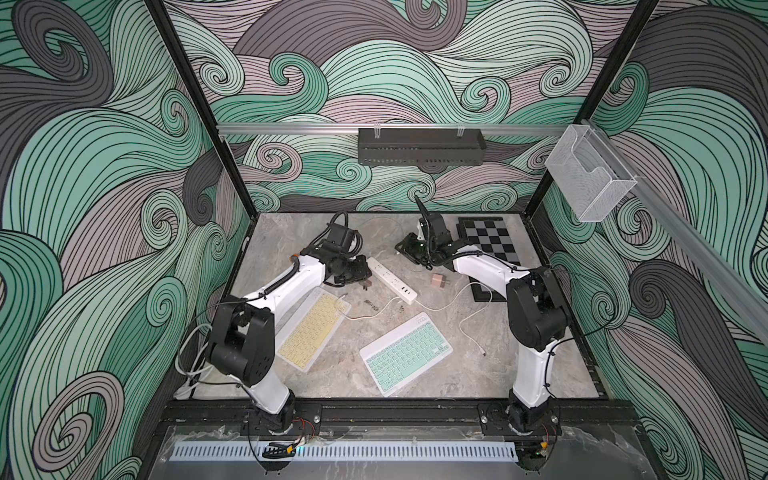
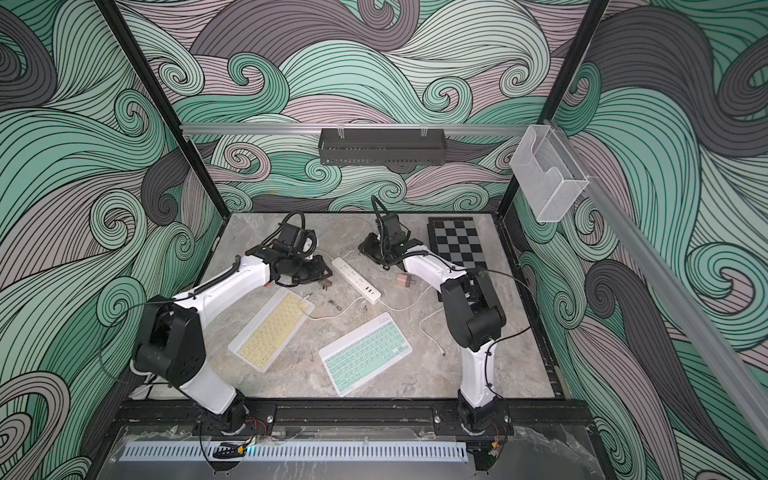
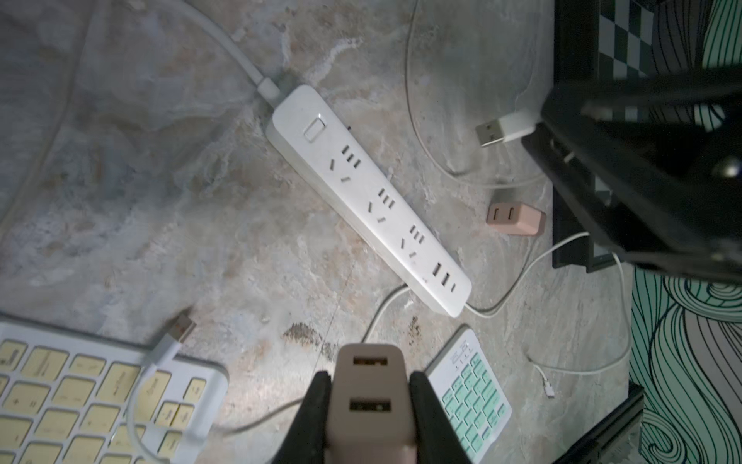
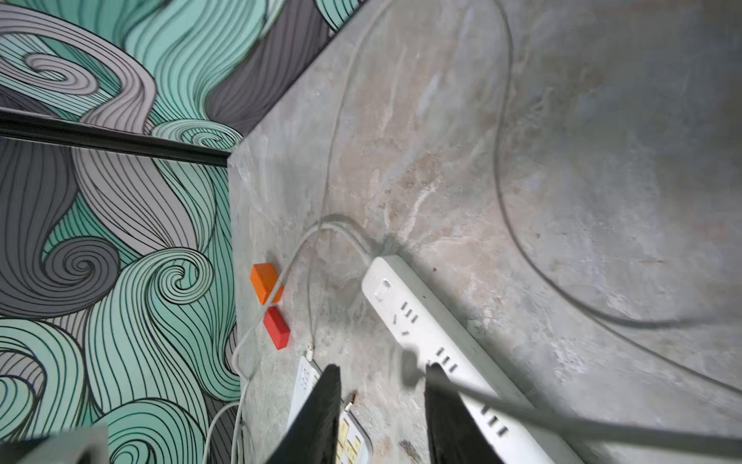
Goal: Unplug the wireless keyboard
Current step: Place the power cord at the center of the board, then place the plug at the center of the board.
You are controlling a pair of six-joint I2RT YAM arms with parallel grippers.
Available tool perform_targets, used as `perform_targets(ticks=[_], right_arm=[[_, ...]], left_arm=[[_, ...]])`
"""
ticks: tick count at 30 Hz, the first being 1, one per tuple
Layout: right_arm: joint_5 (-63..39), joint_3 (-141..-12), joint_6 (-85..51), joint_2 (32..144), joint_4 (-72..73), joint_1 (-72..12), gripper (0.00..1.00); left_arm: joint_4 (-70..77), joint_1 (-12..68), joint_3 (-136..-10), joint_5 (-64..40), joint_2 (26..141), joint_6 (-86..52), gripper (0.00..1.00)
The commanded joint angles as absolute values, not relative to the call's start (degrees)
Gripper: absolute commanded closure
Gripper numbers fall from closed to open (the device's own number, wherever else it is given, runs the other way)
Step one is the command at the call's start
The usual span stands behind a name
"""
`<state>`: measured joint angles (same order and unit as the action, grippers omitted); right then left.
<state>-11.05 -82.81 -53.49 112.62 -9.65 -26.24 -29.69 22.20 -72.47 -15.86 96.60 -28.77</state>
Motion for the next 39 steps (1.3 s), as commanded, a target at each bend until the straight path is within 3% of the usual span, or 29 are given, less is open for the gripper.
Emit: perform_targets(ticks=[1,14,18,21,27,35,39], right_arm=[[-16.9,-81.3,-50.1,111.8,-12.5,-25.5,0.54],[-32.6,-78.6,-42.8,106.6,-16.5,-20.9,0.42],[-36.2,-77.7,-40.0,104.8,-16.0,-21.4,0.43],[-35.6,-77.3,-36.1,103.6,-17.3,-21.9,0.45],[-32.6,-78.3,-28.8,102.6,-22.2,-22.5,0.46],[-31.8,-80.4,-20.9,102.1,-25.1,-26.1,0.47],[-31.9,-80.9,-27.9,104.1,-21.4,-29.1,0.48]], left_arm=[[-29.1,21.7,-75.0,-19.3,101.8,-27.2,1.00],[-28.3,20.6,-81.8,-24.1,115.7,-28.8,0.98],[-28.8,20.5,-82.6,-25.2,117.3,-29.0,0.83],[-28.8,20.5,-82.8,-25.3,116.9,-28.8,0.65],[-29.4,19.6,-82.9,-25.4,113.5,-28.2,0.50],[-35.2,14.7,-78.1,-17.7,103.4,-26.2,0.49],[-41.1,9.6,-73.8,-8.3,97.6,-24.8,0.48]])
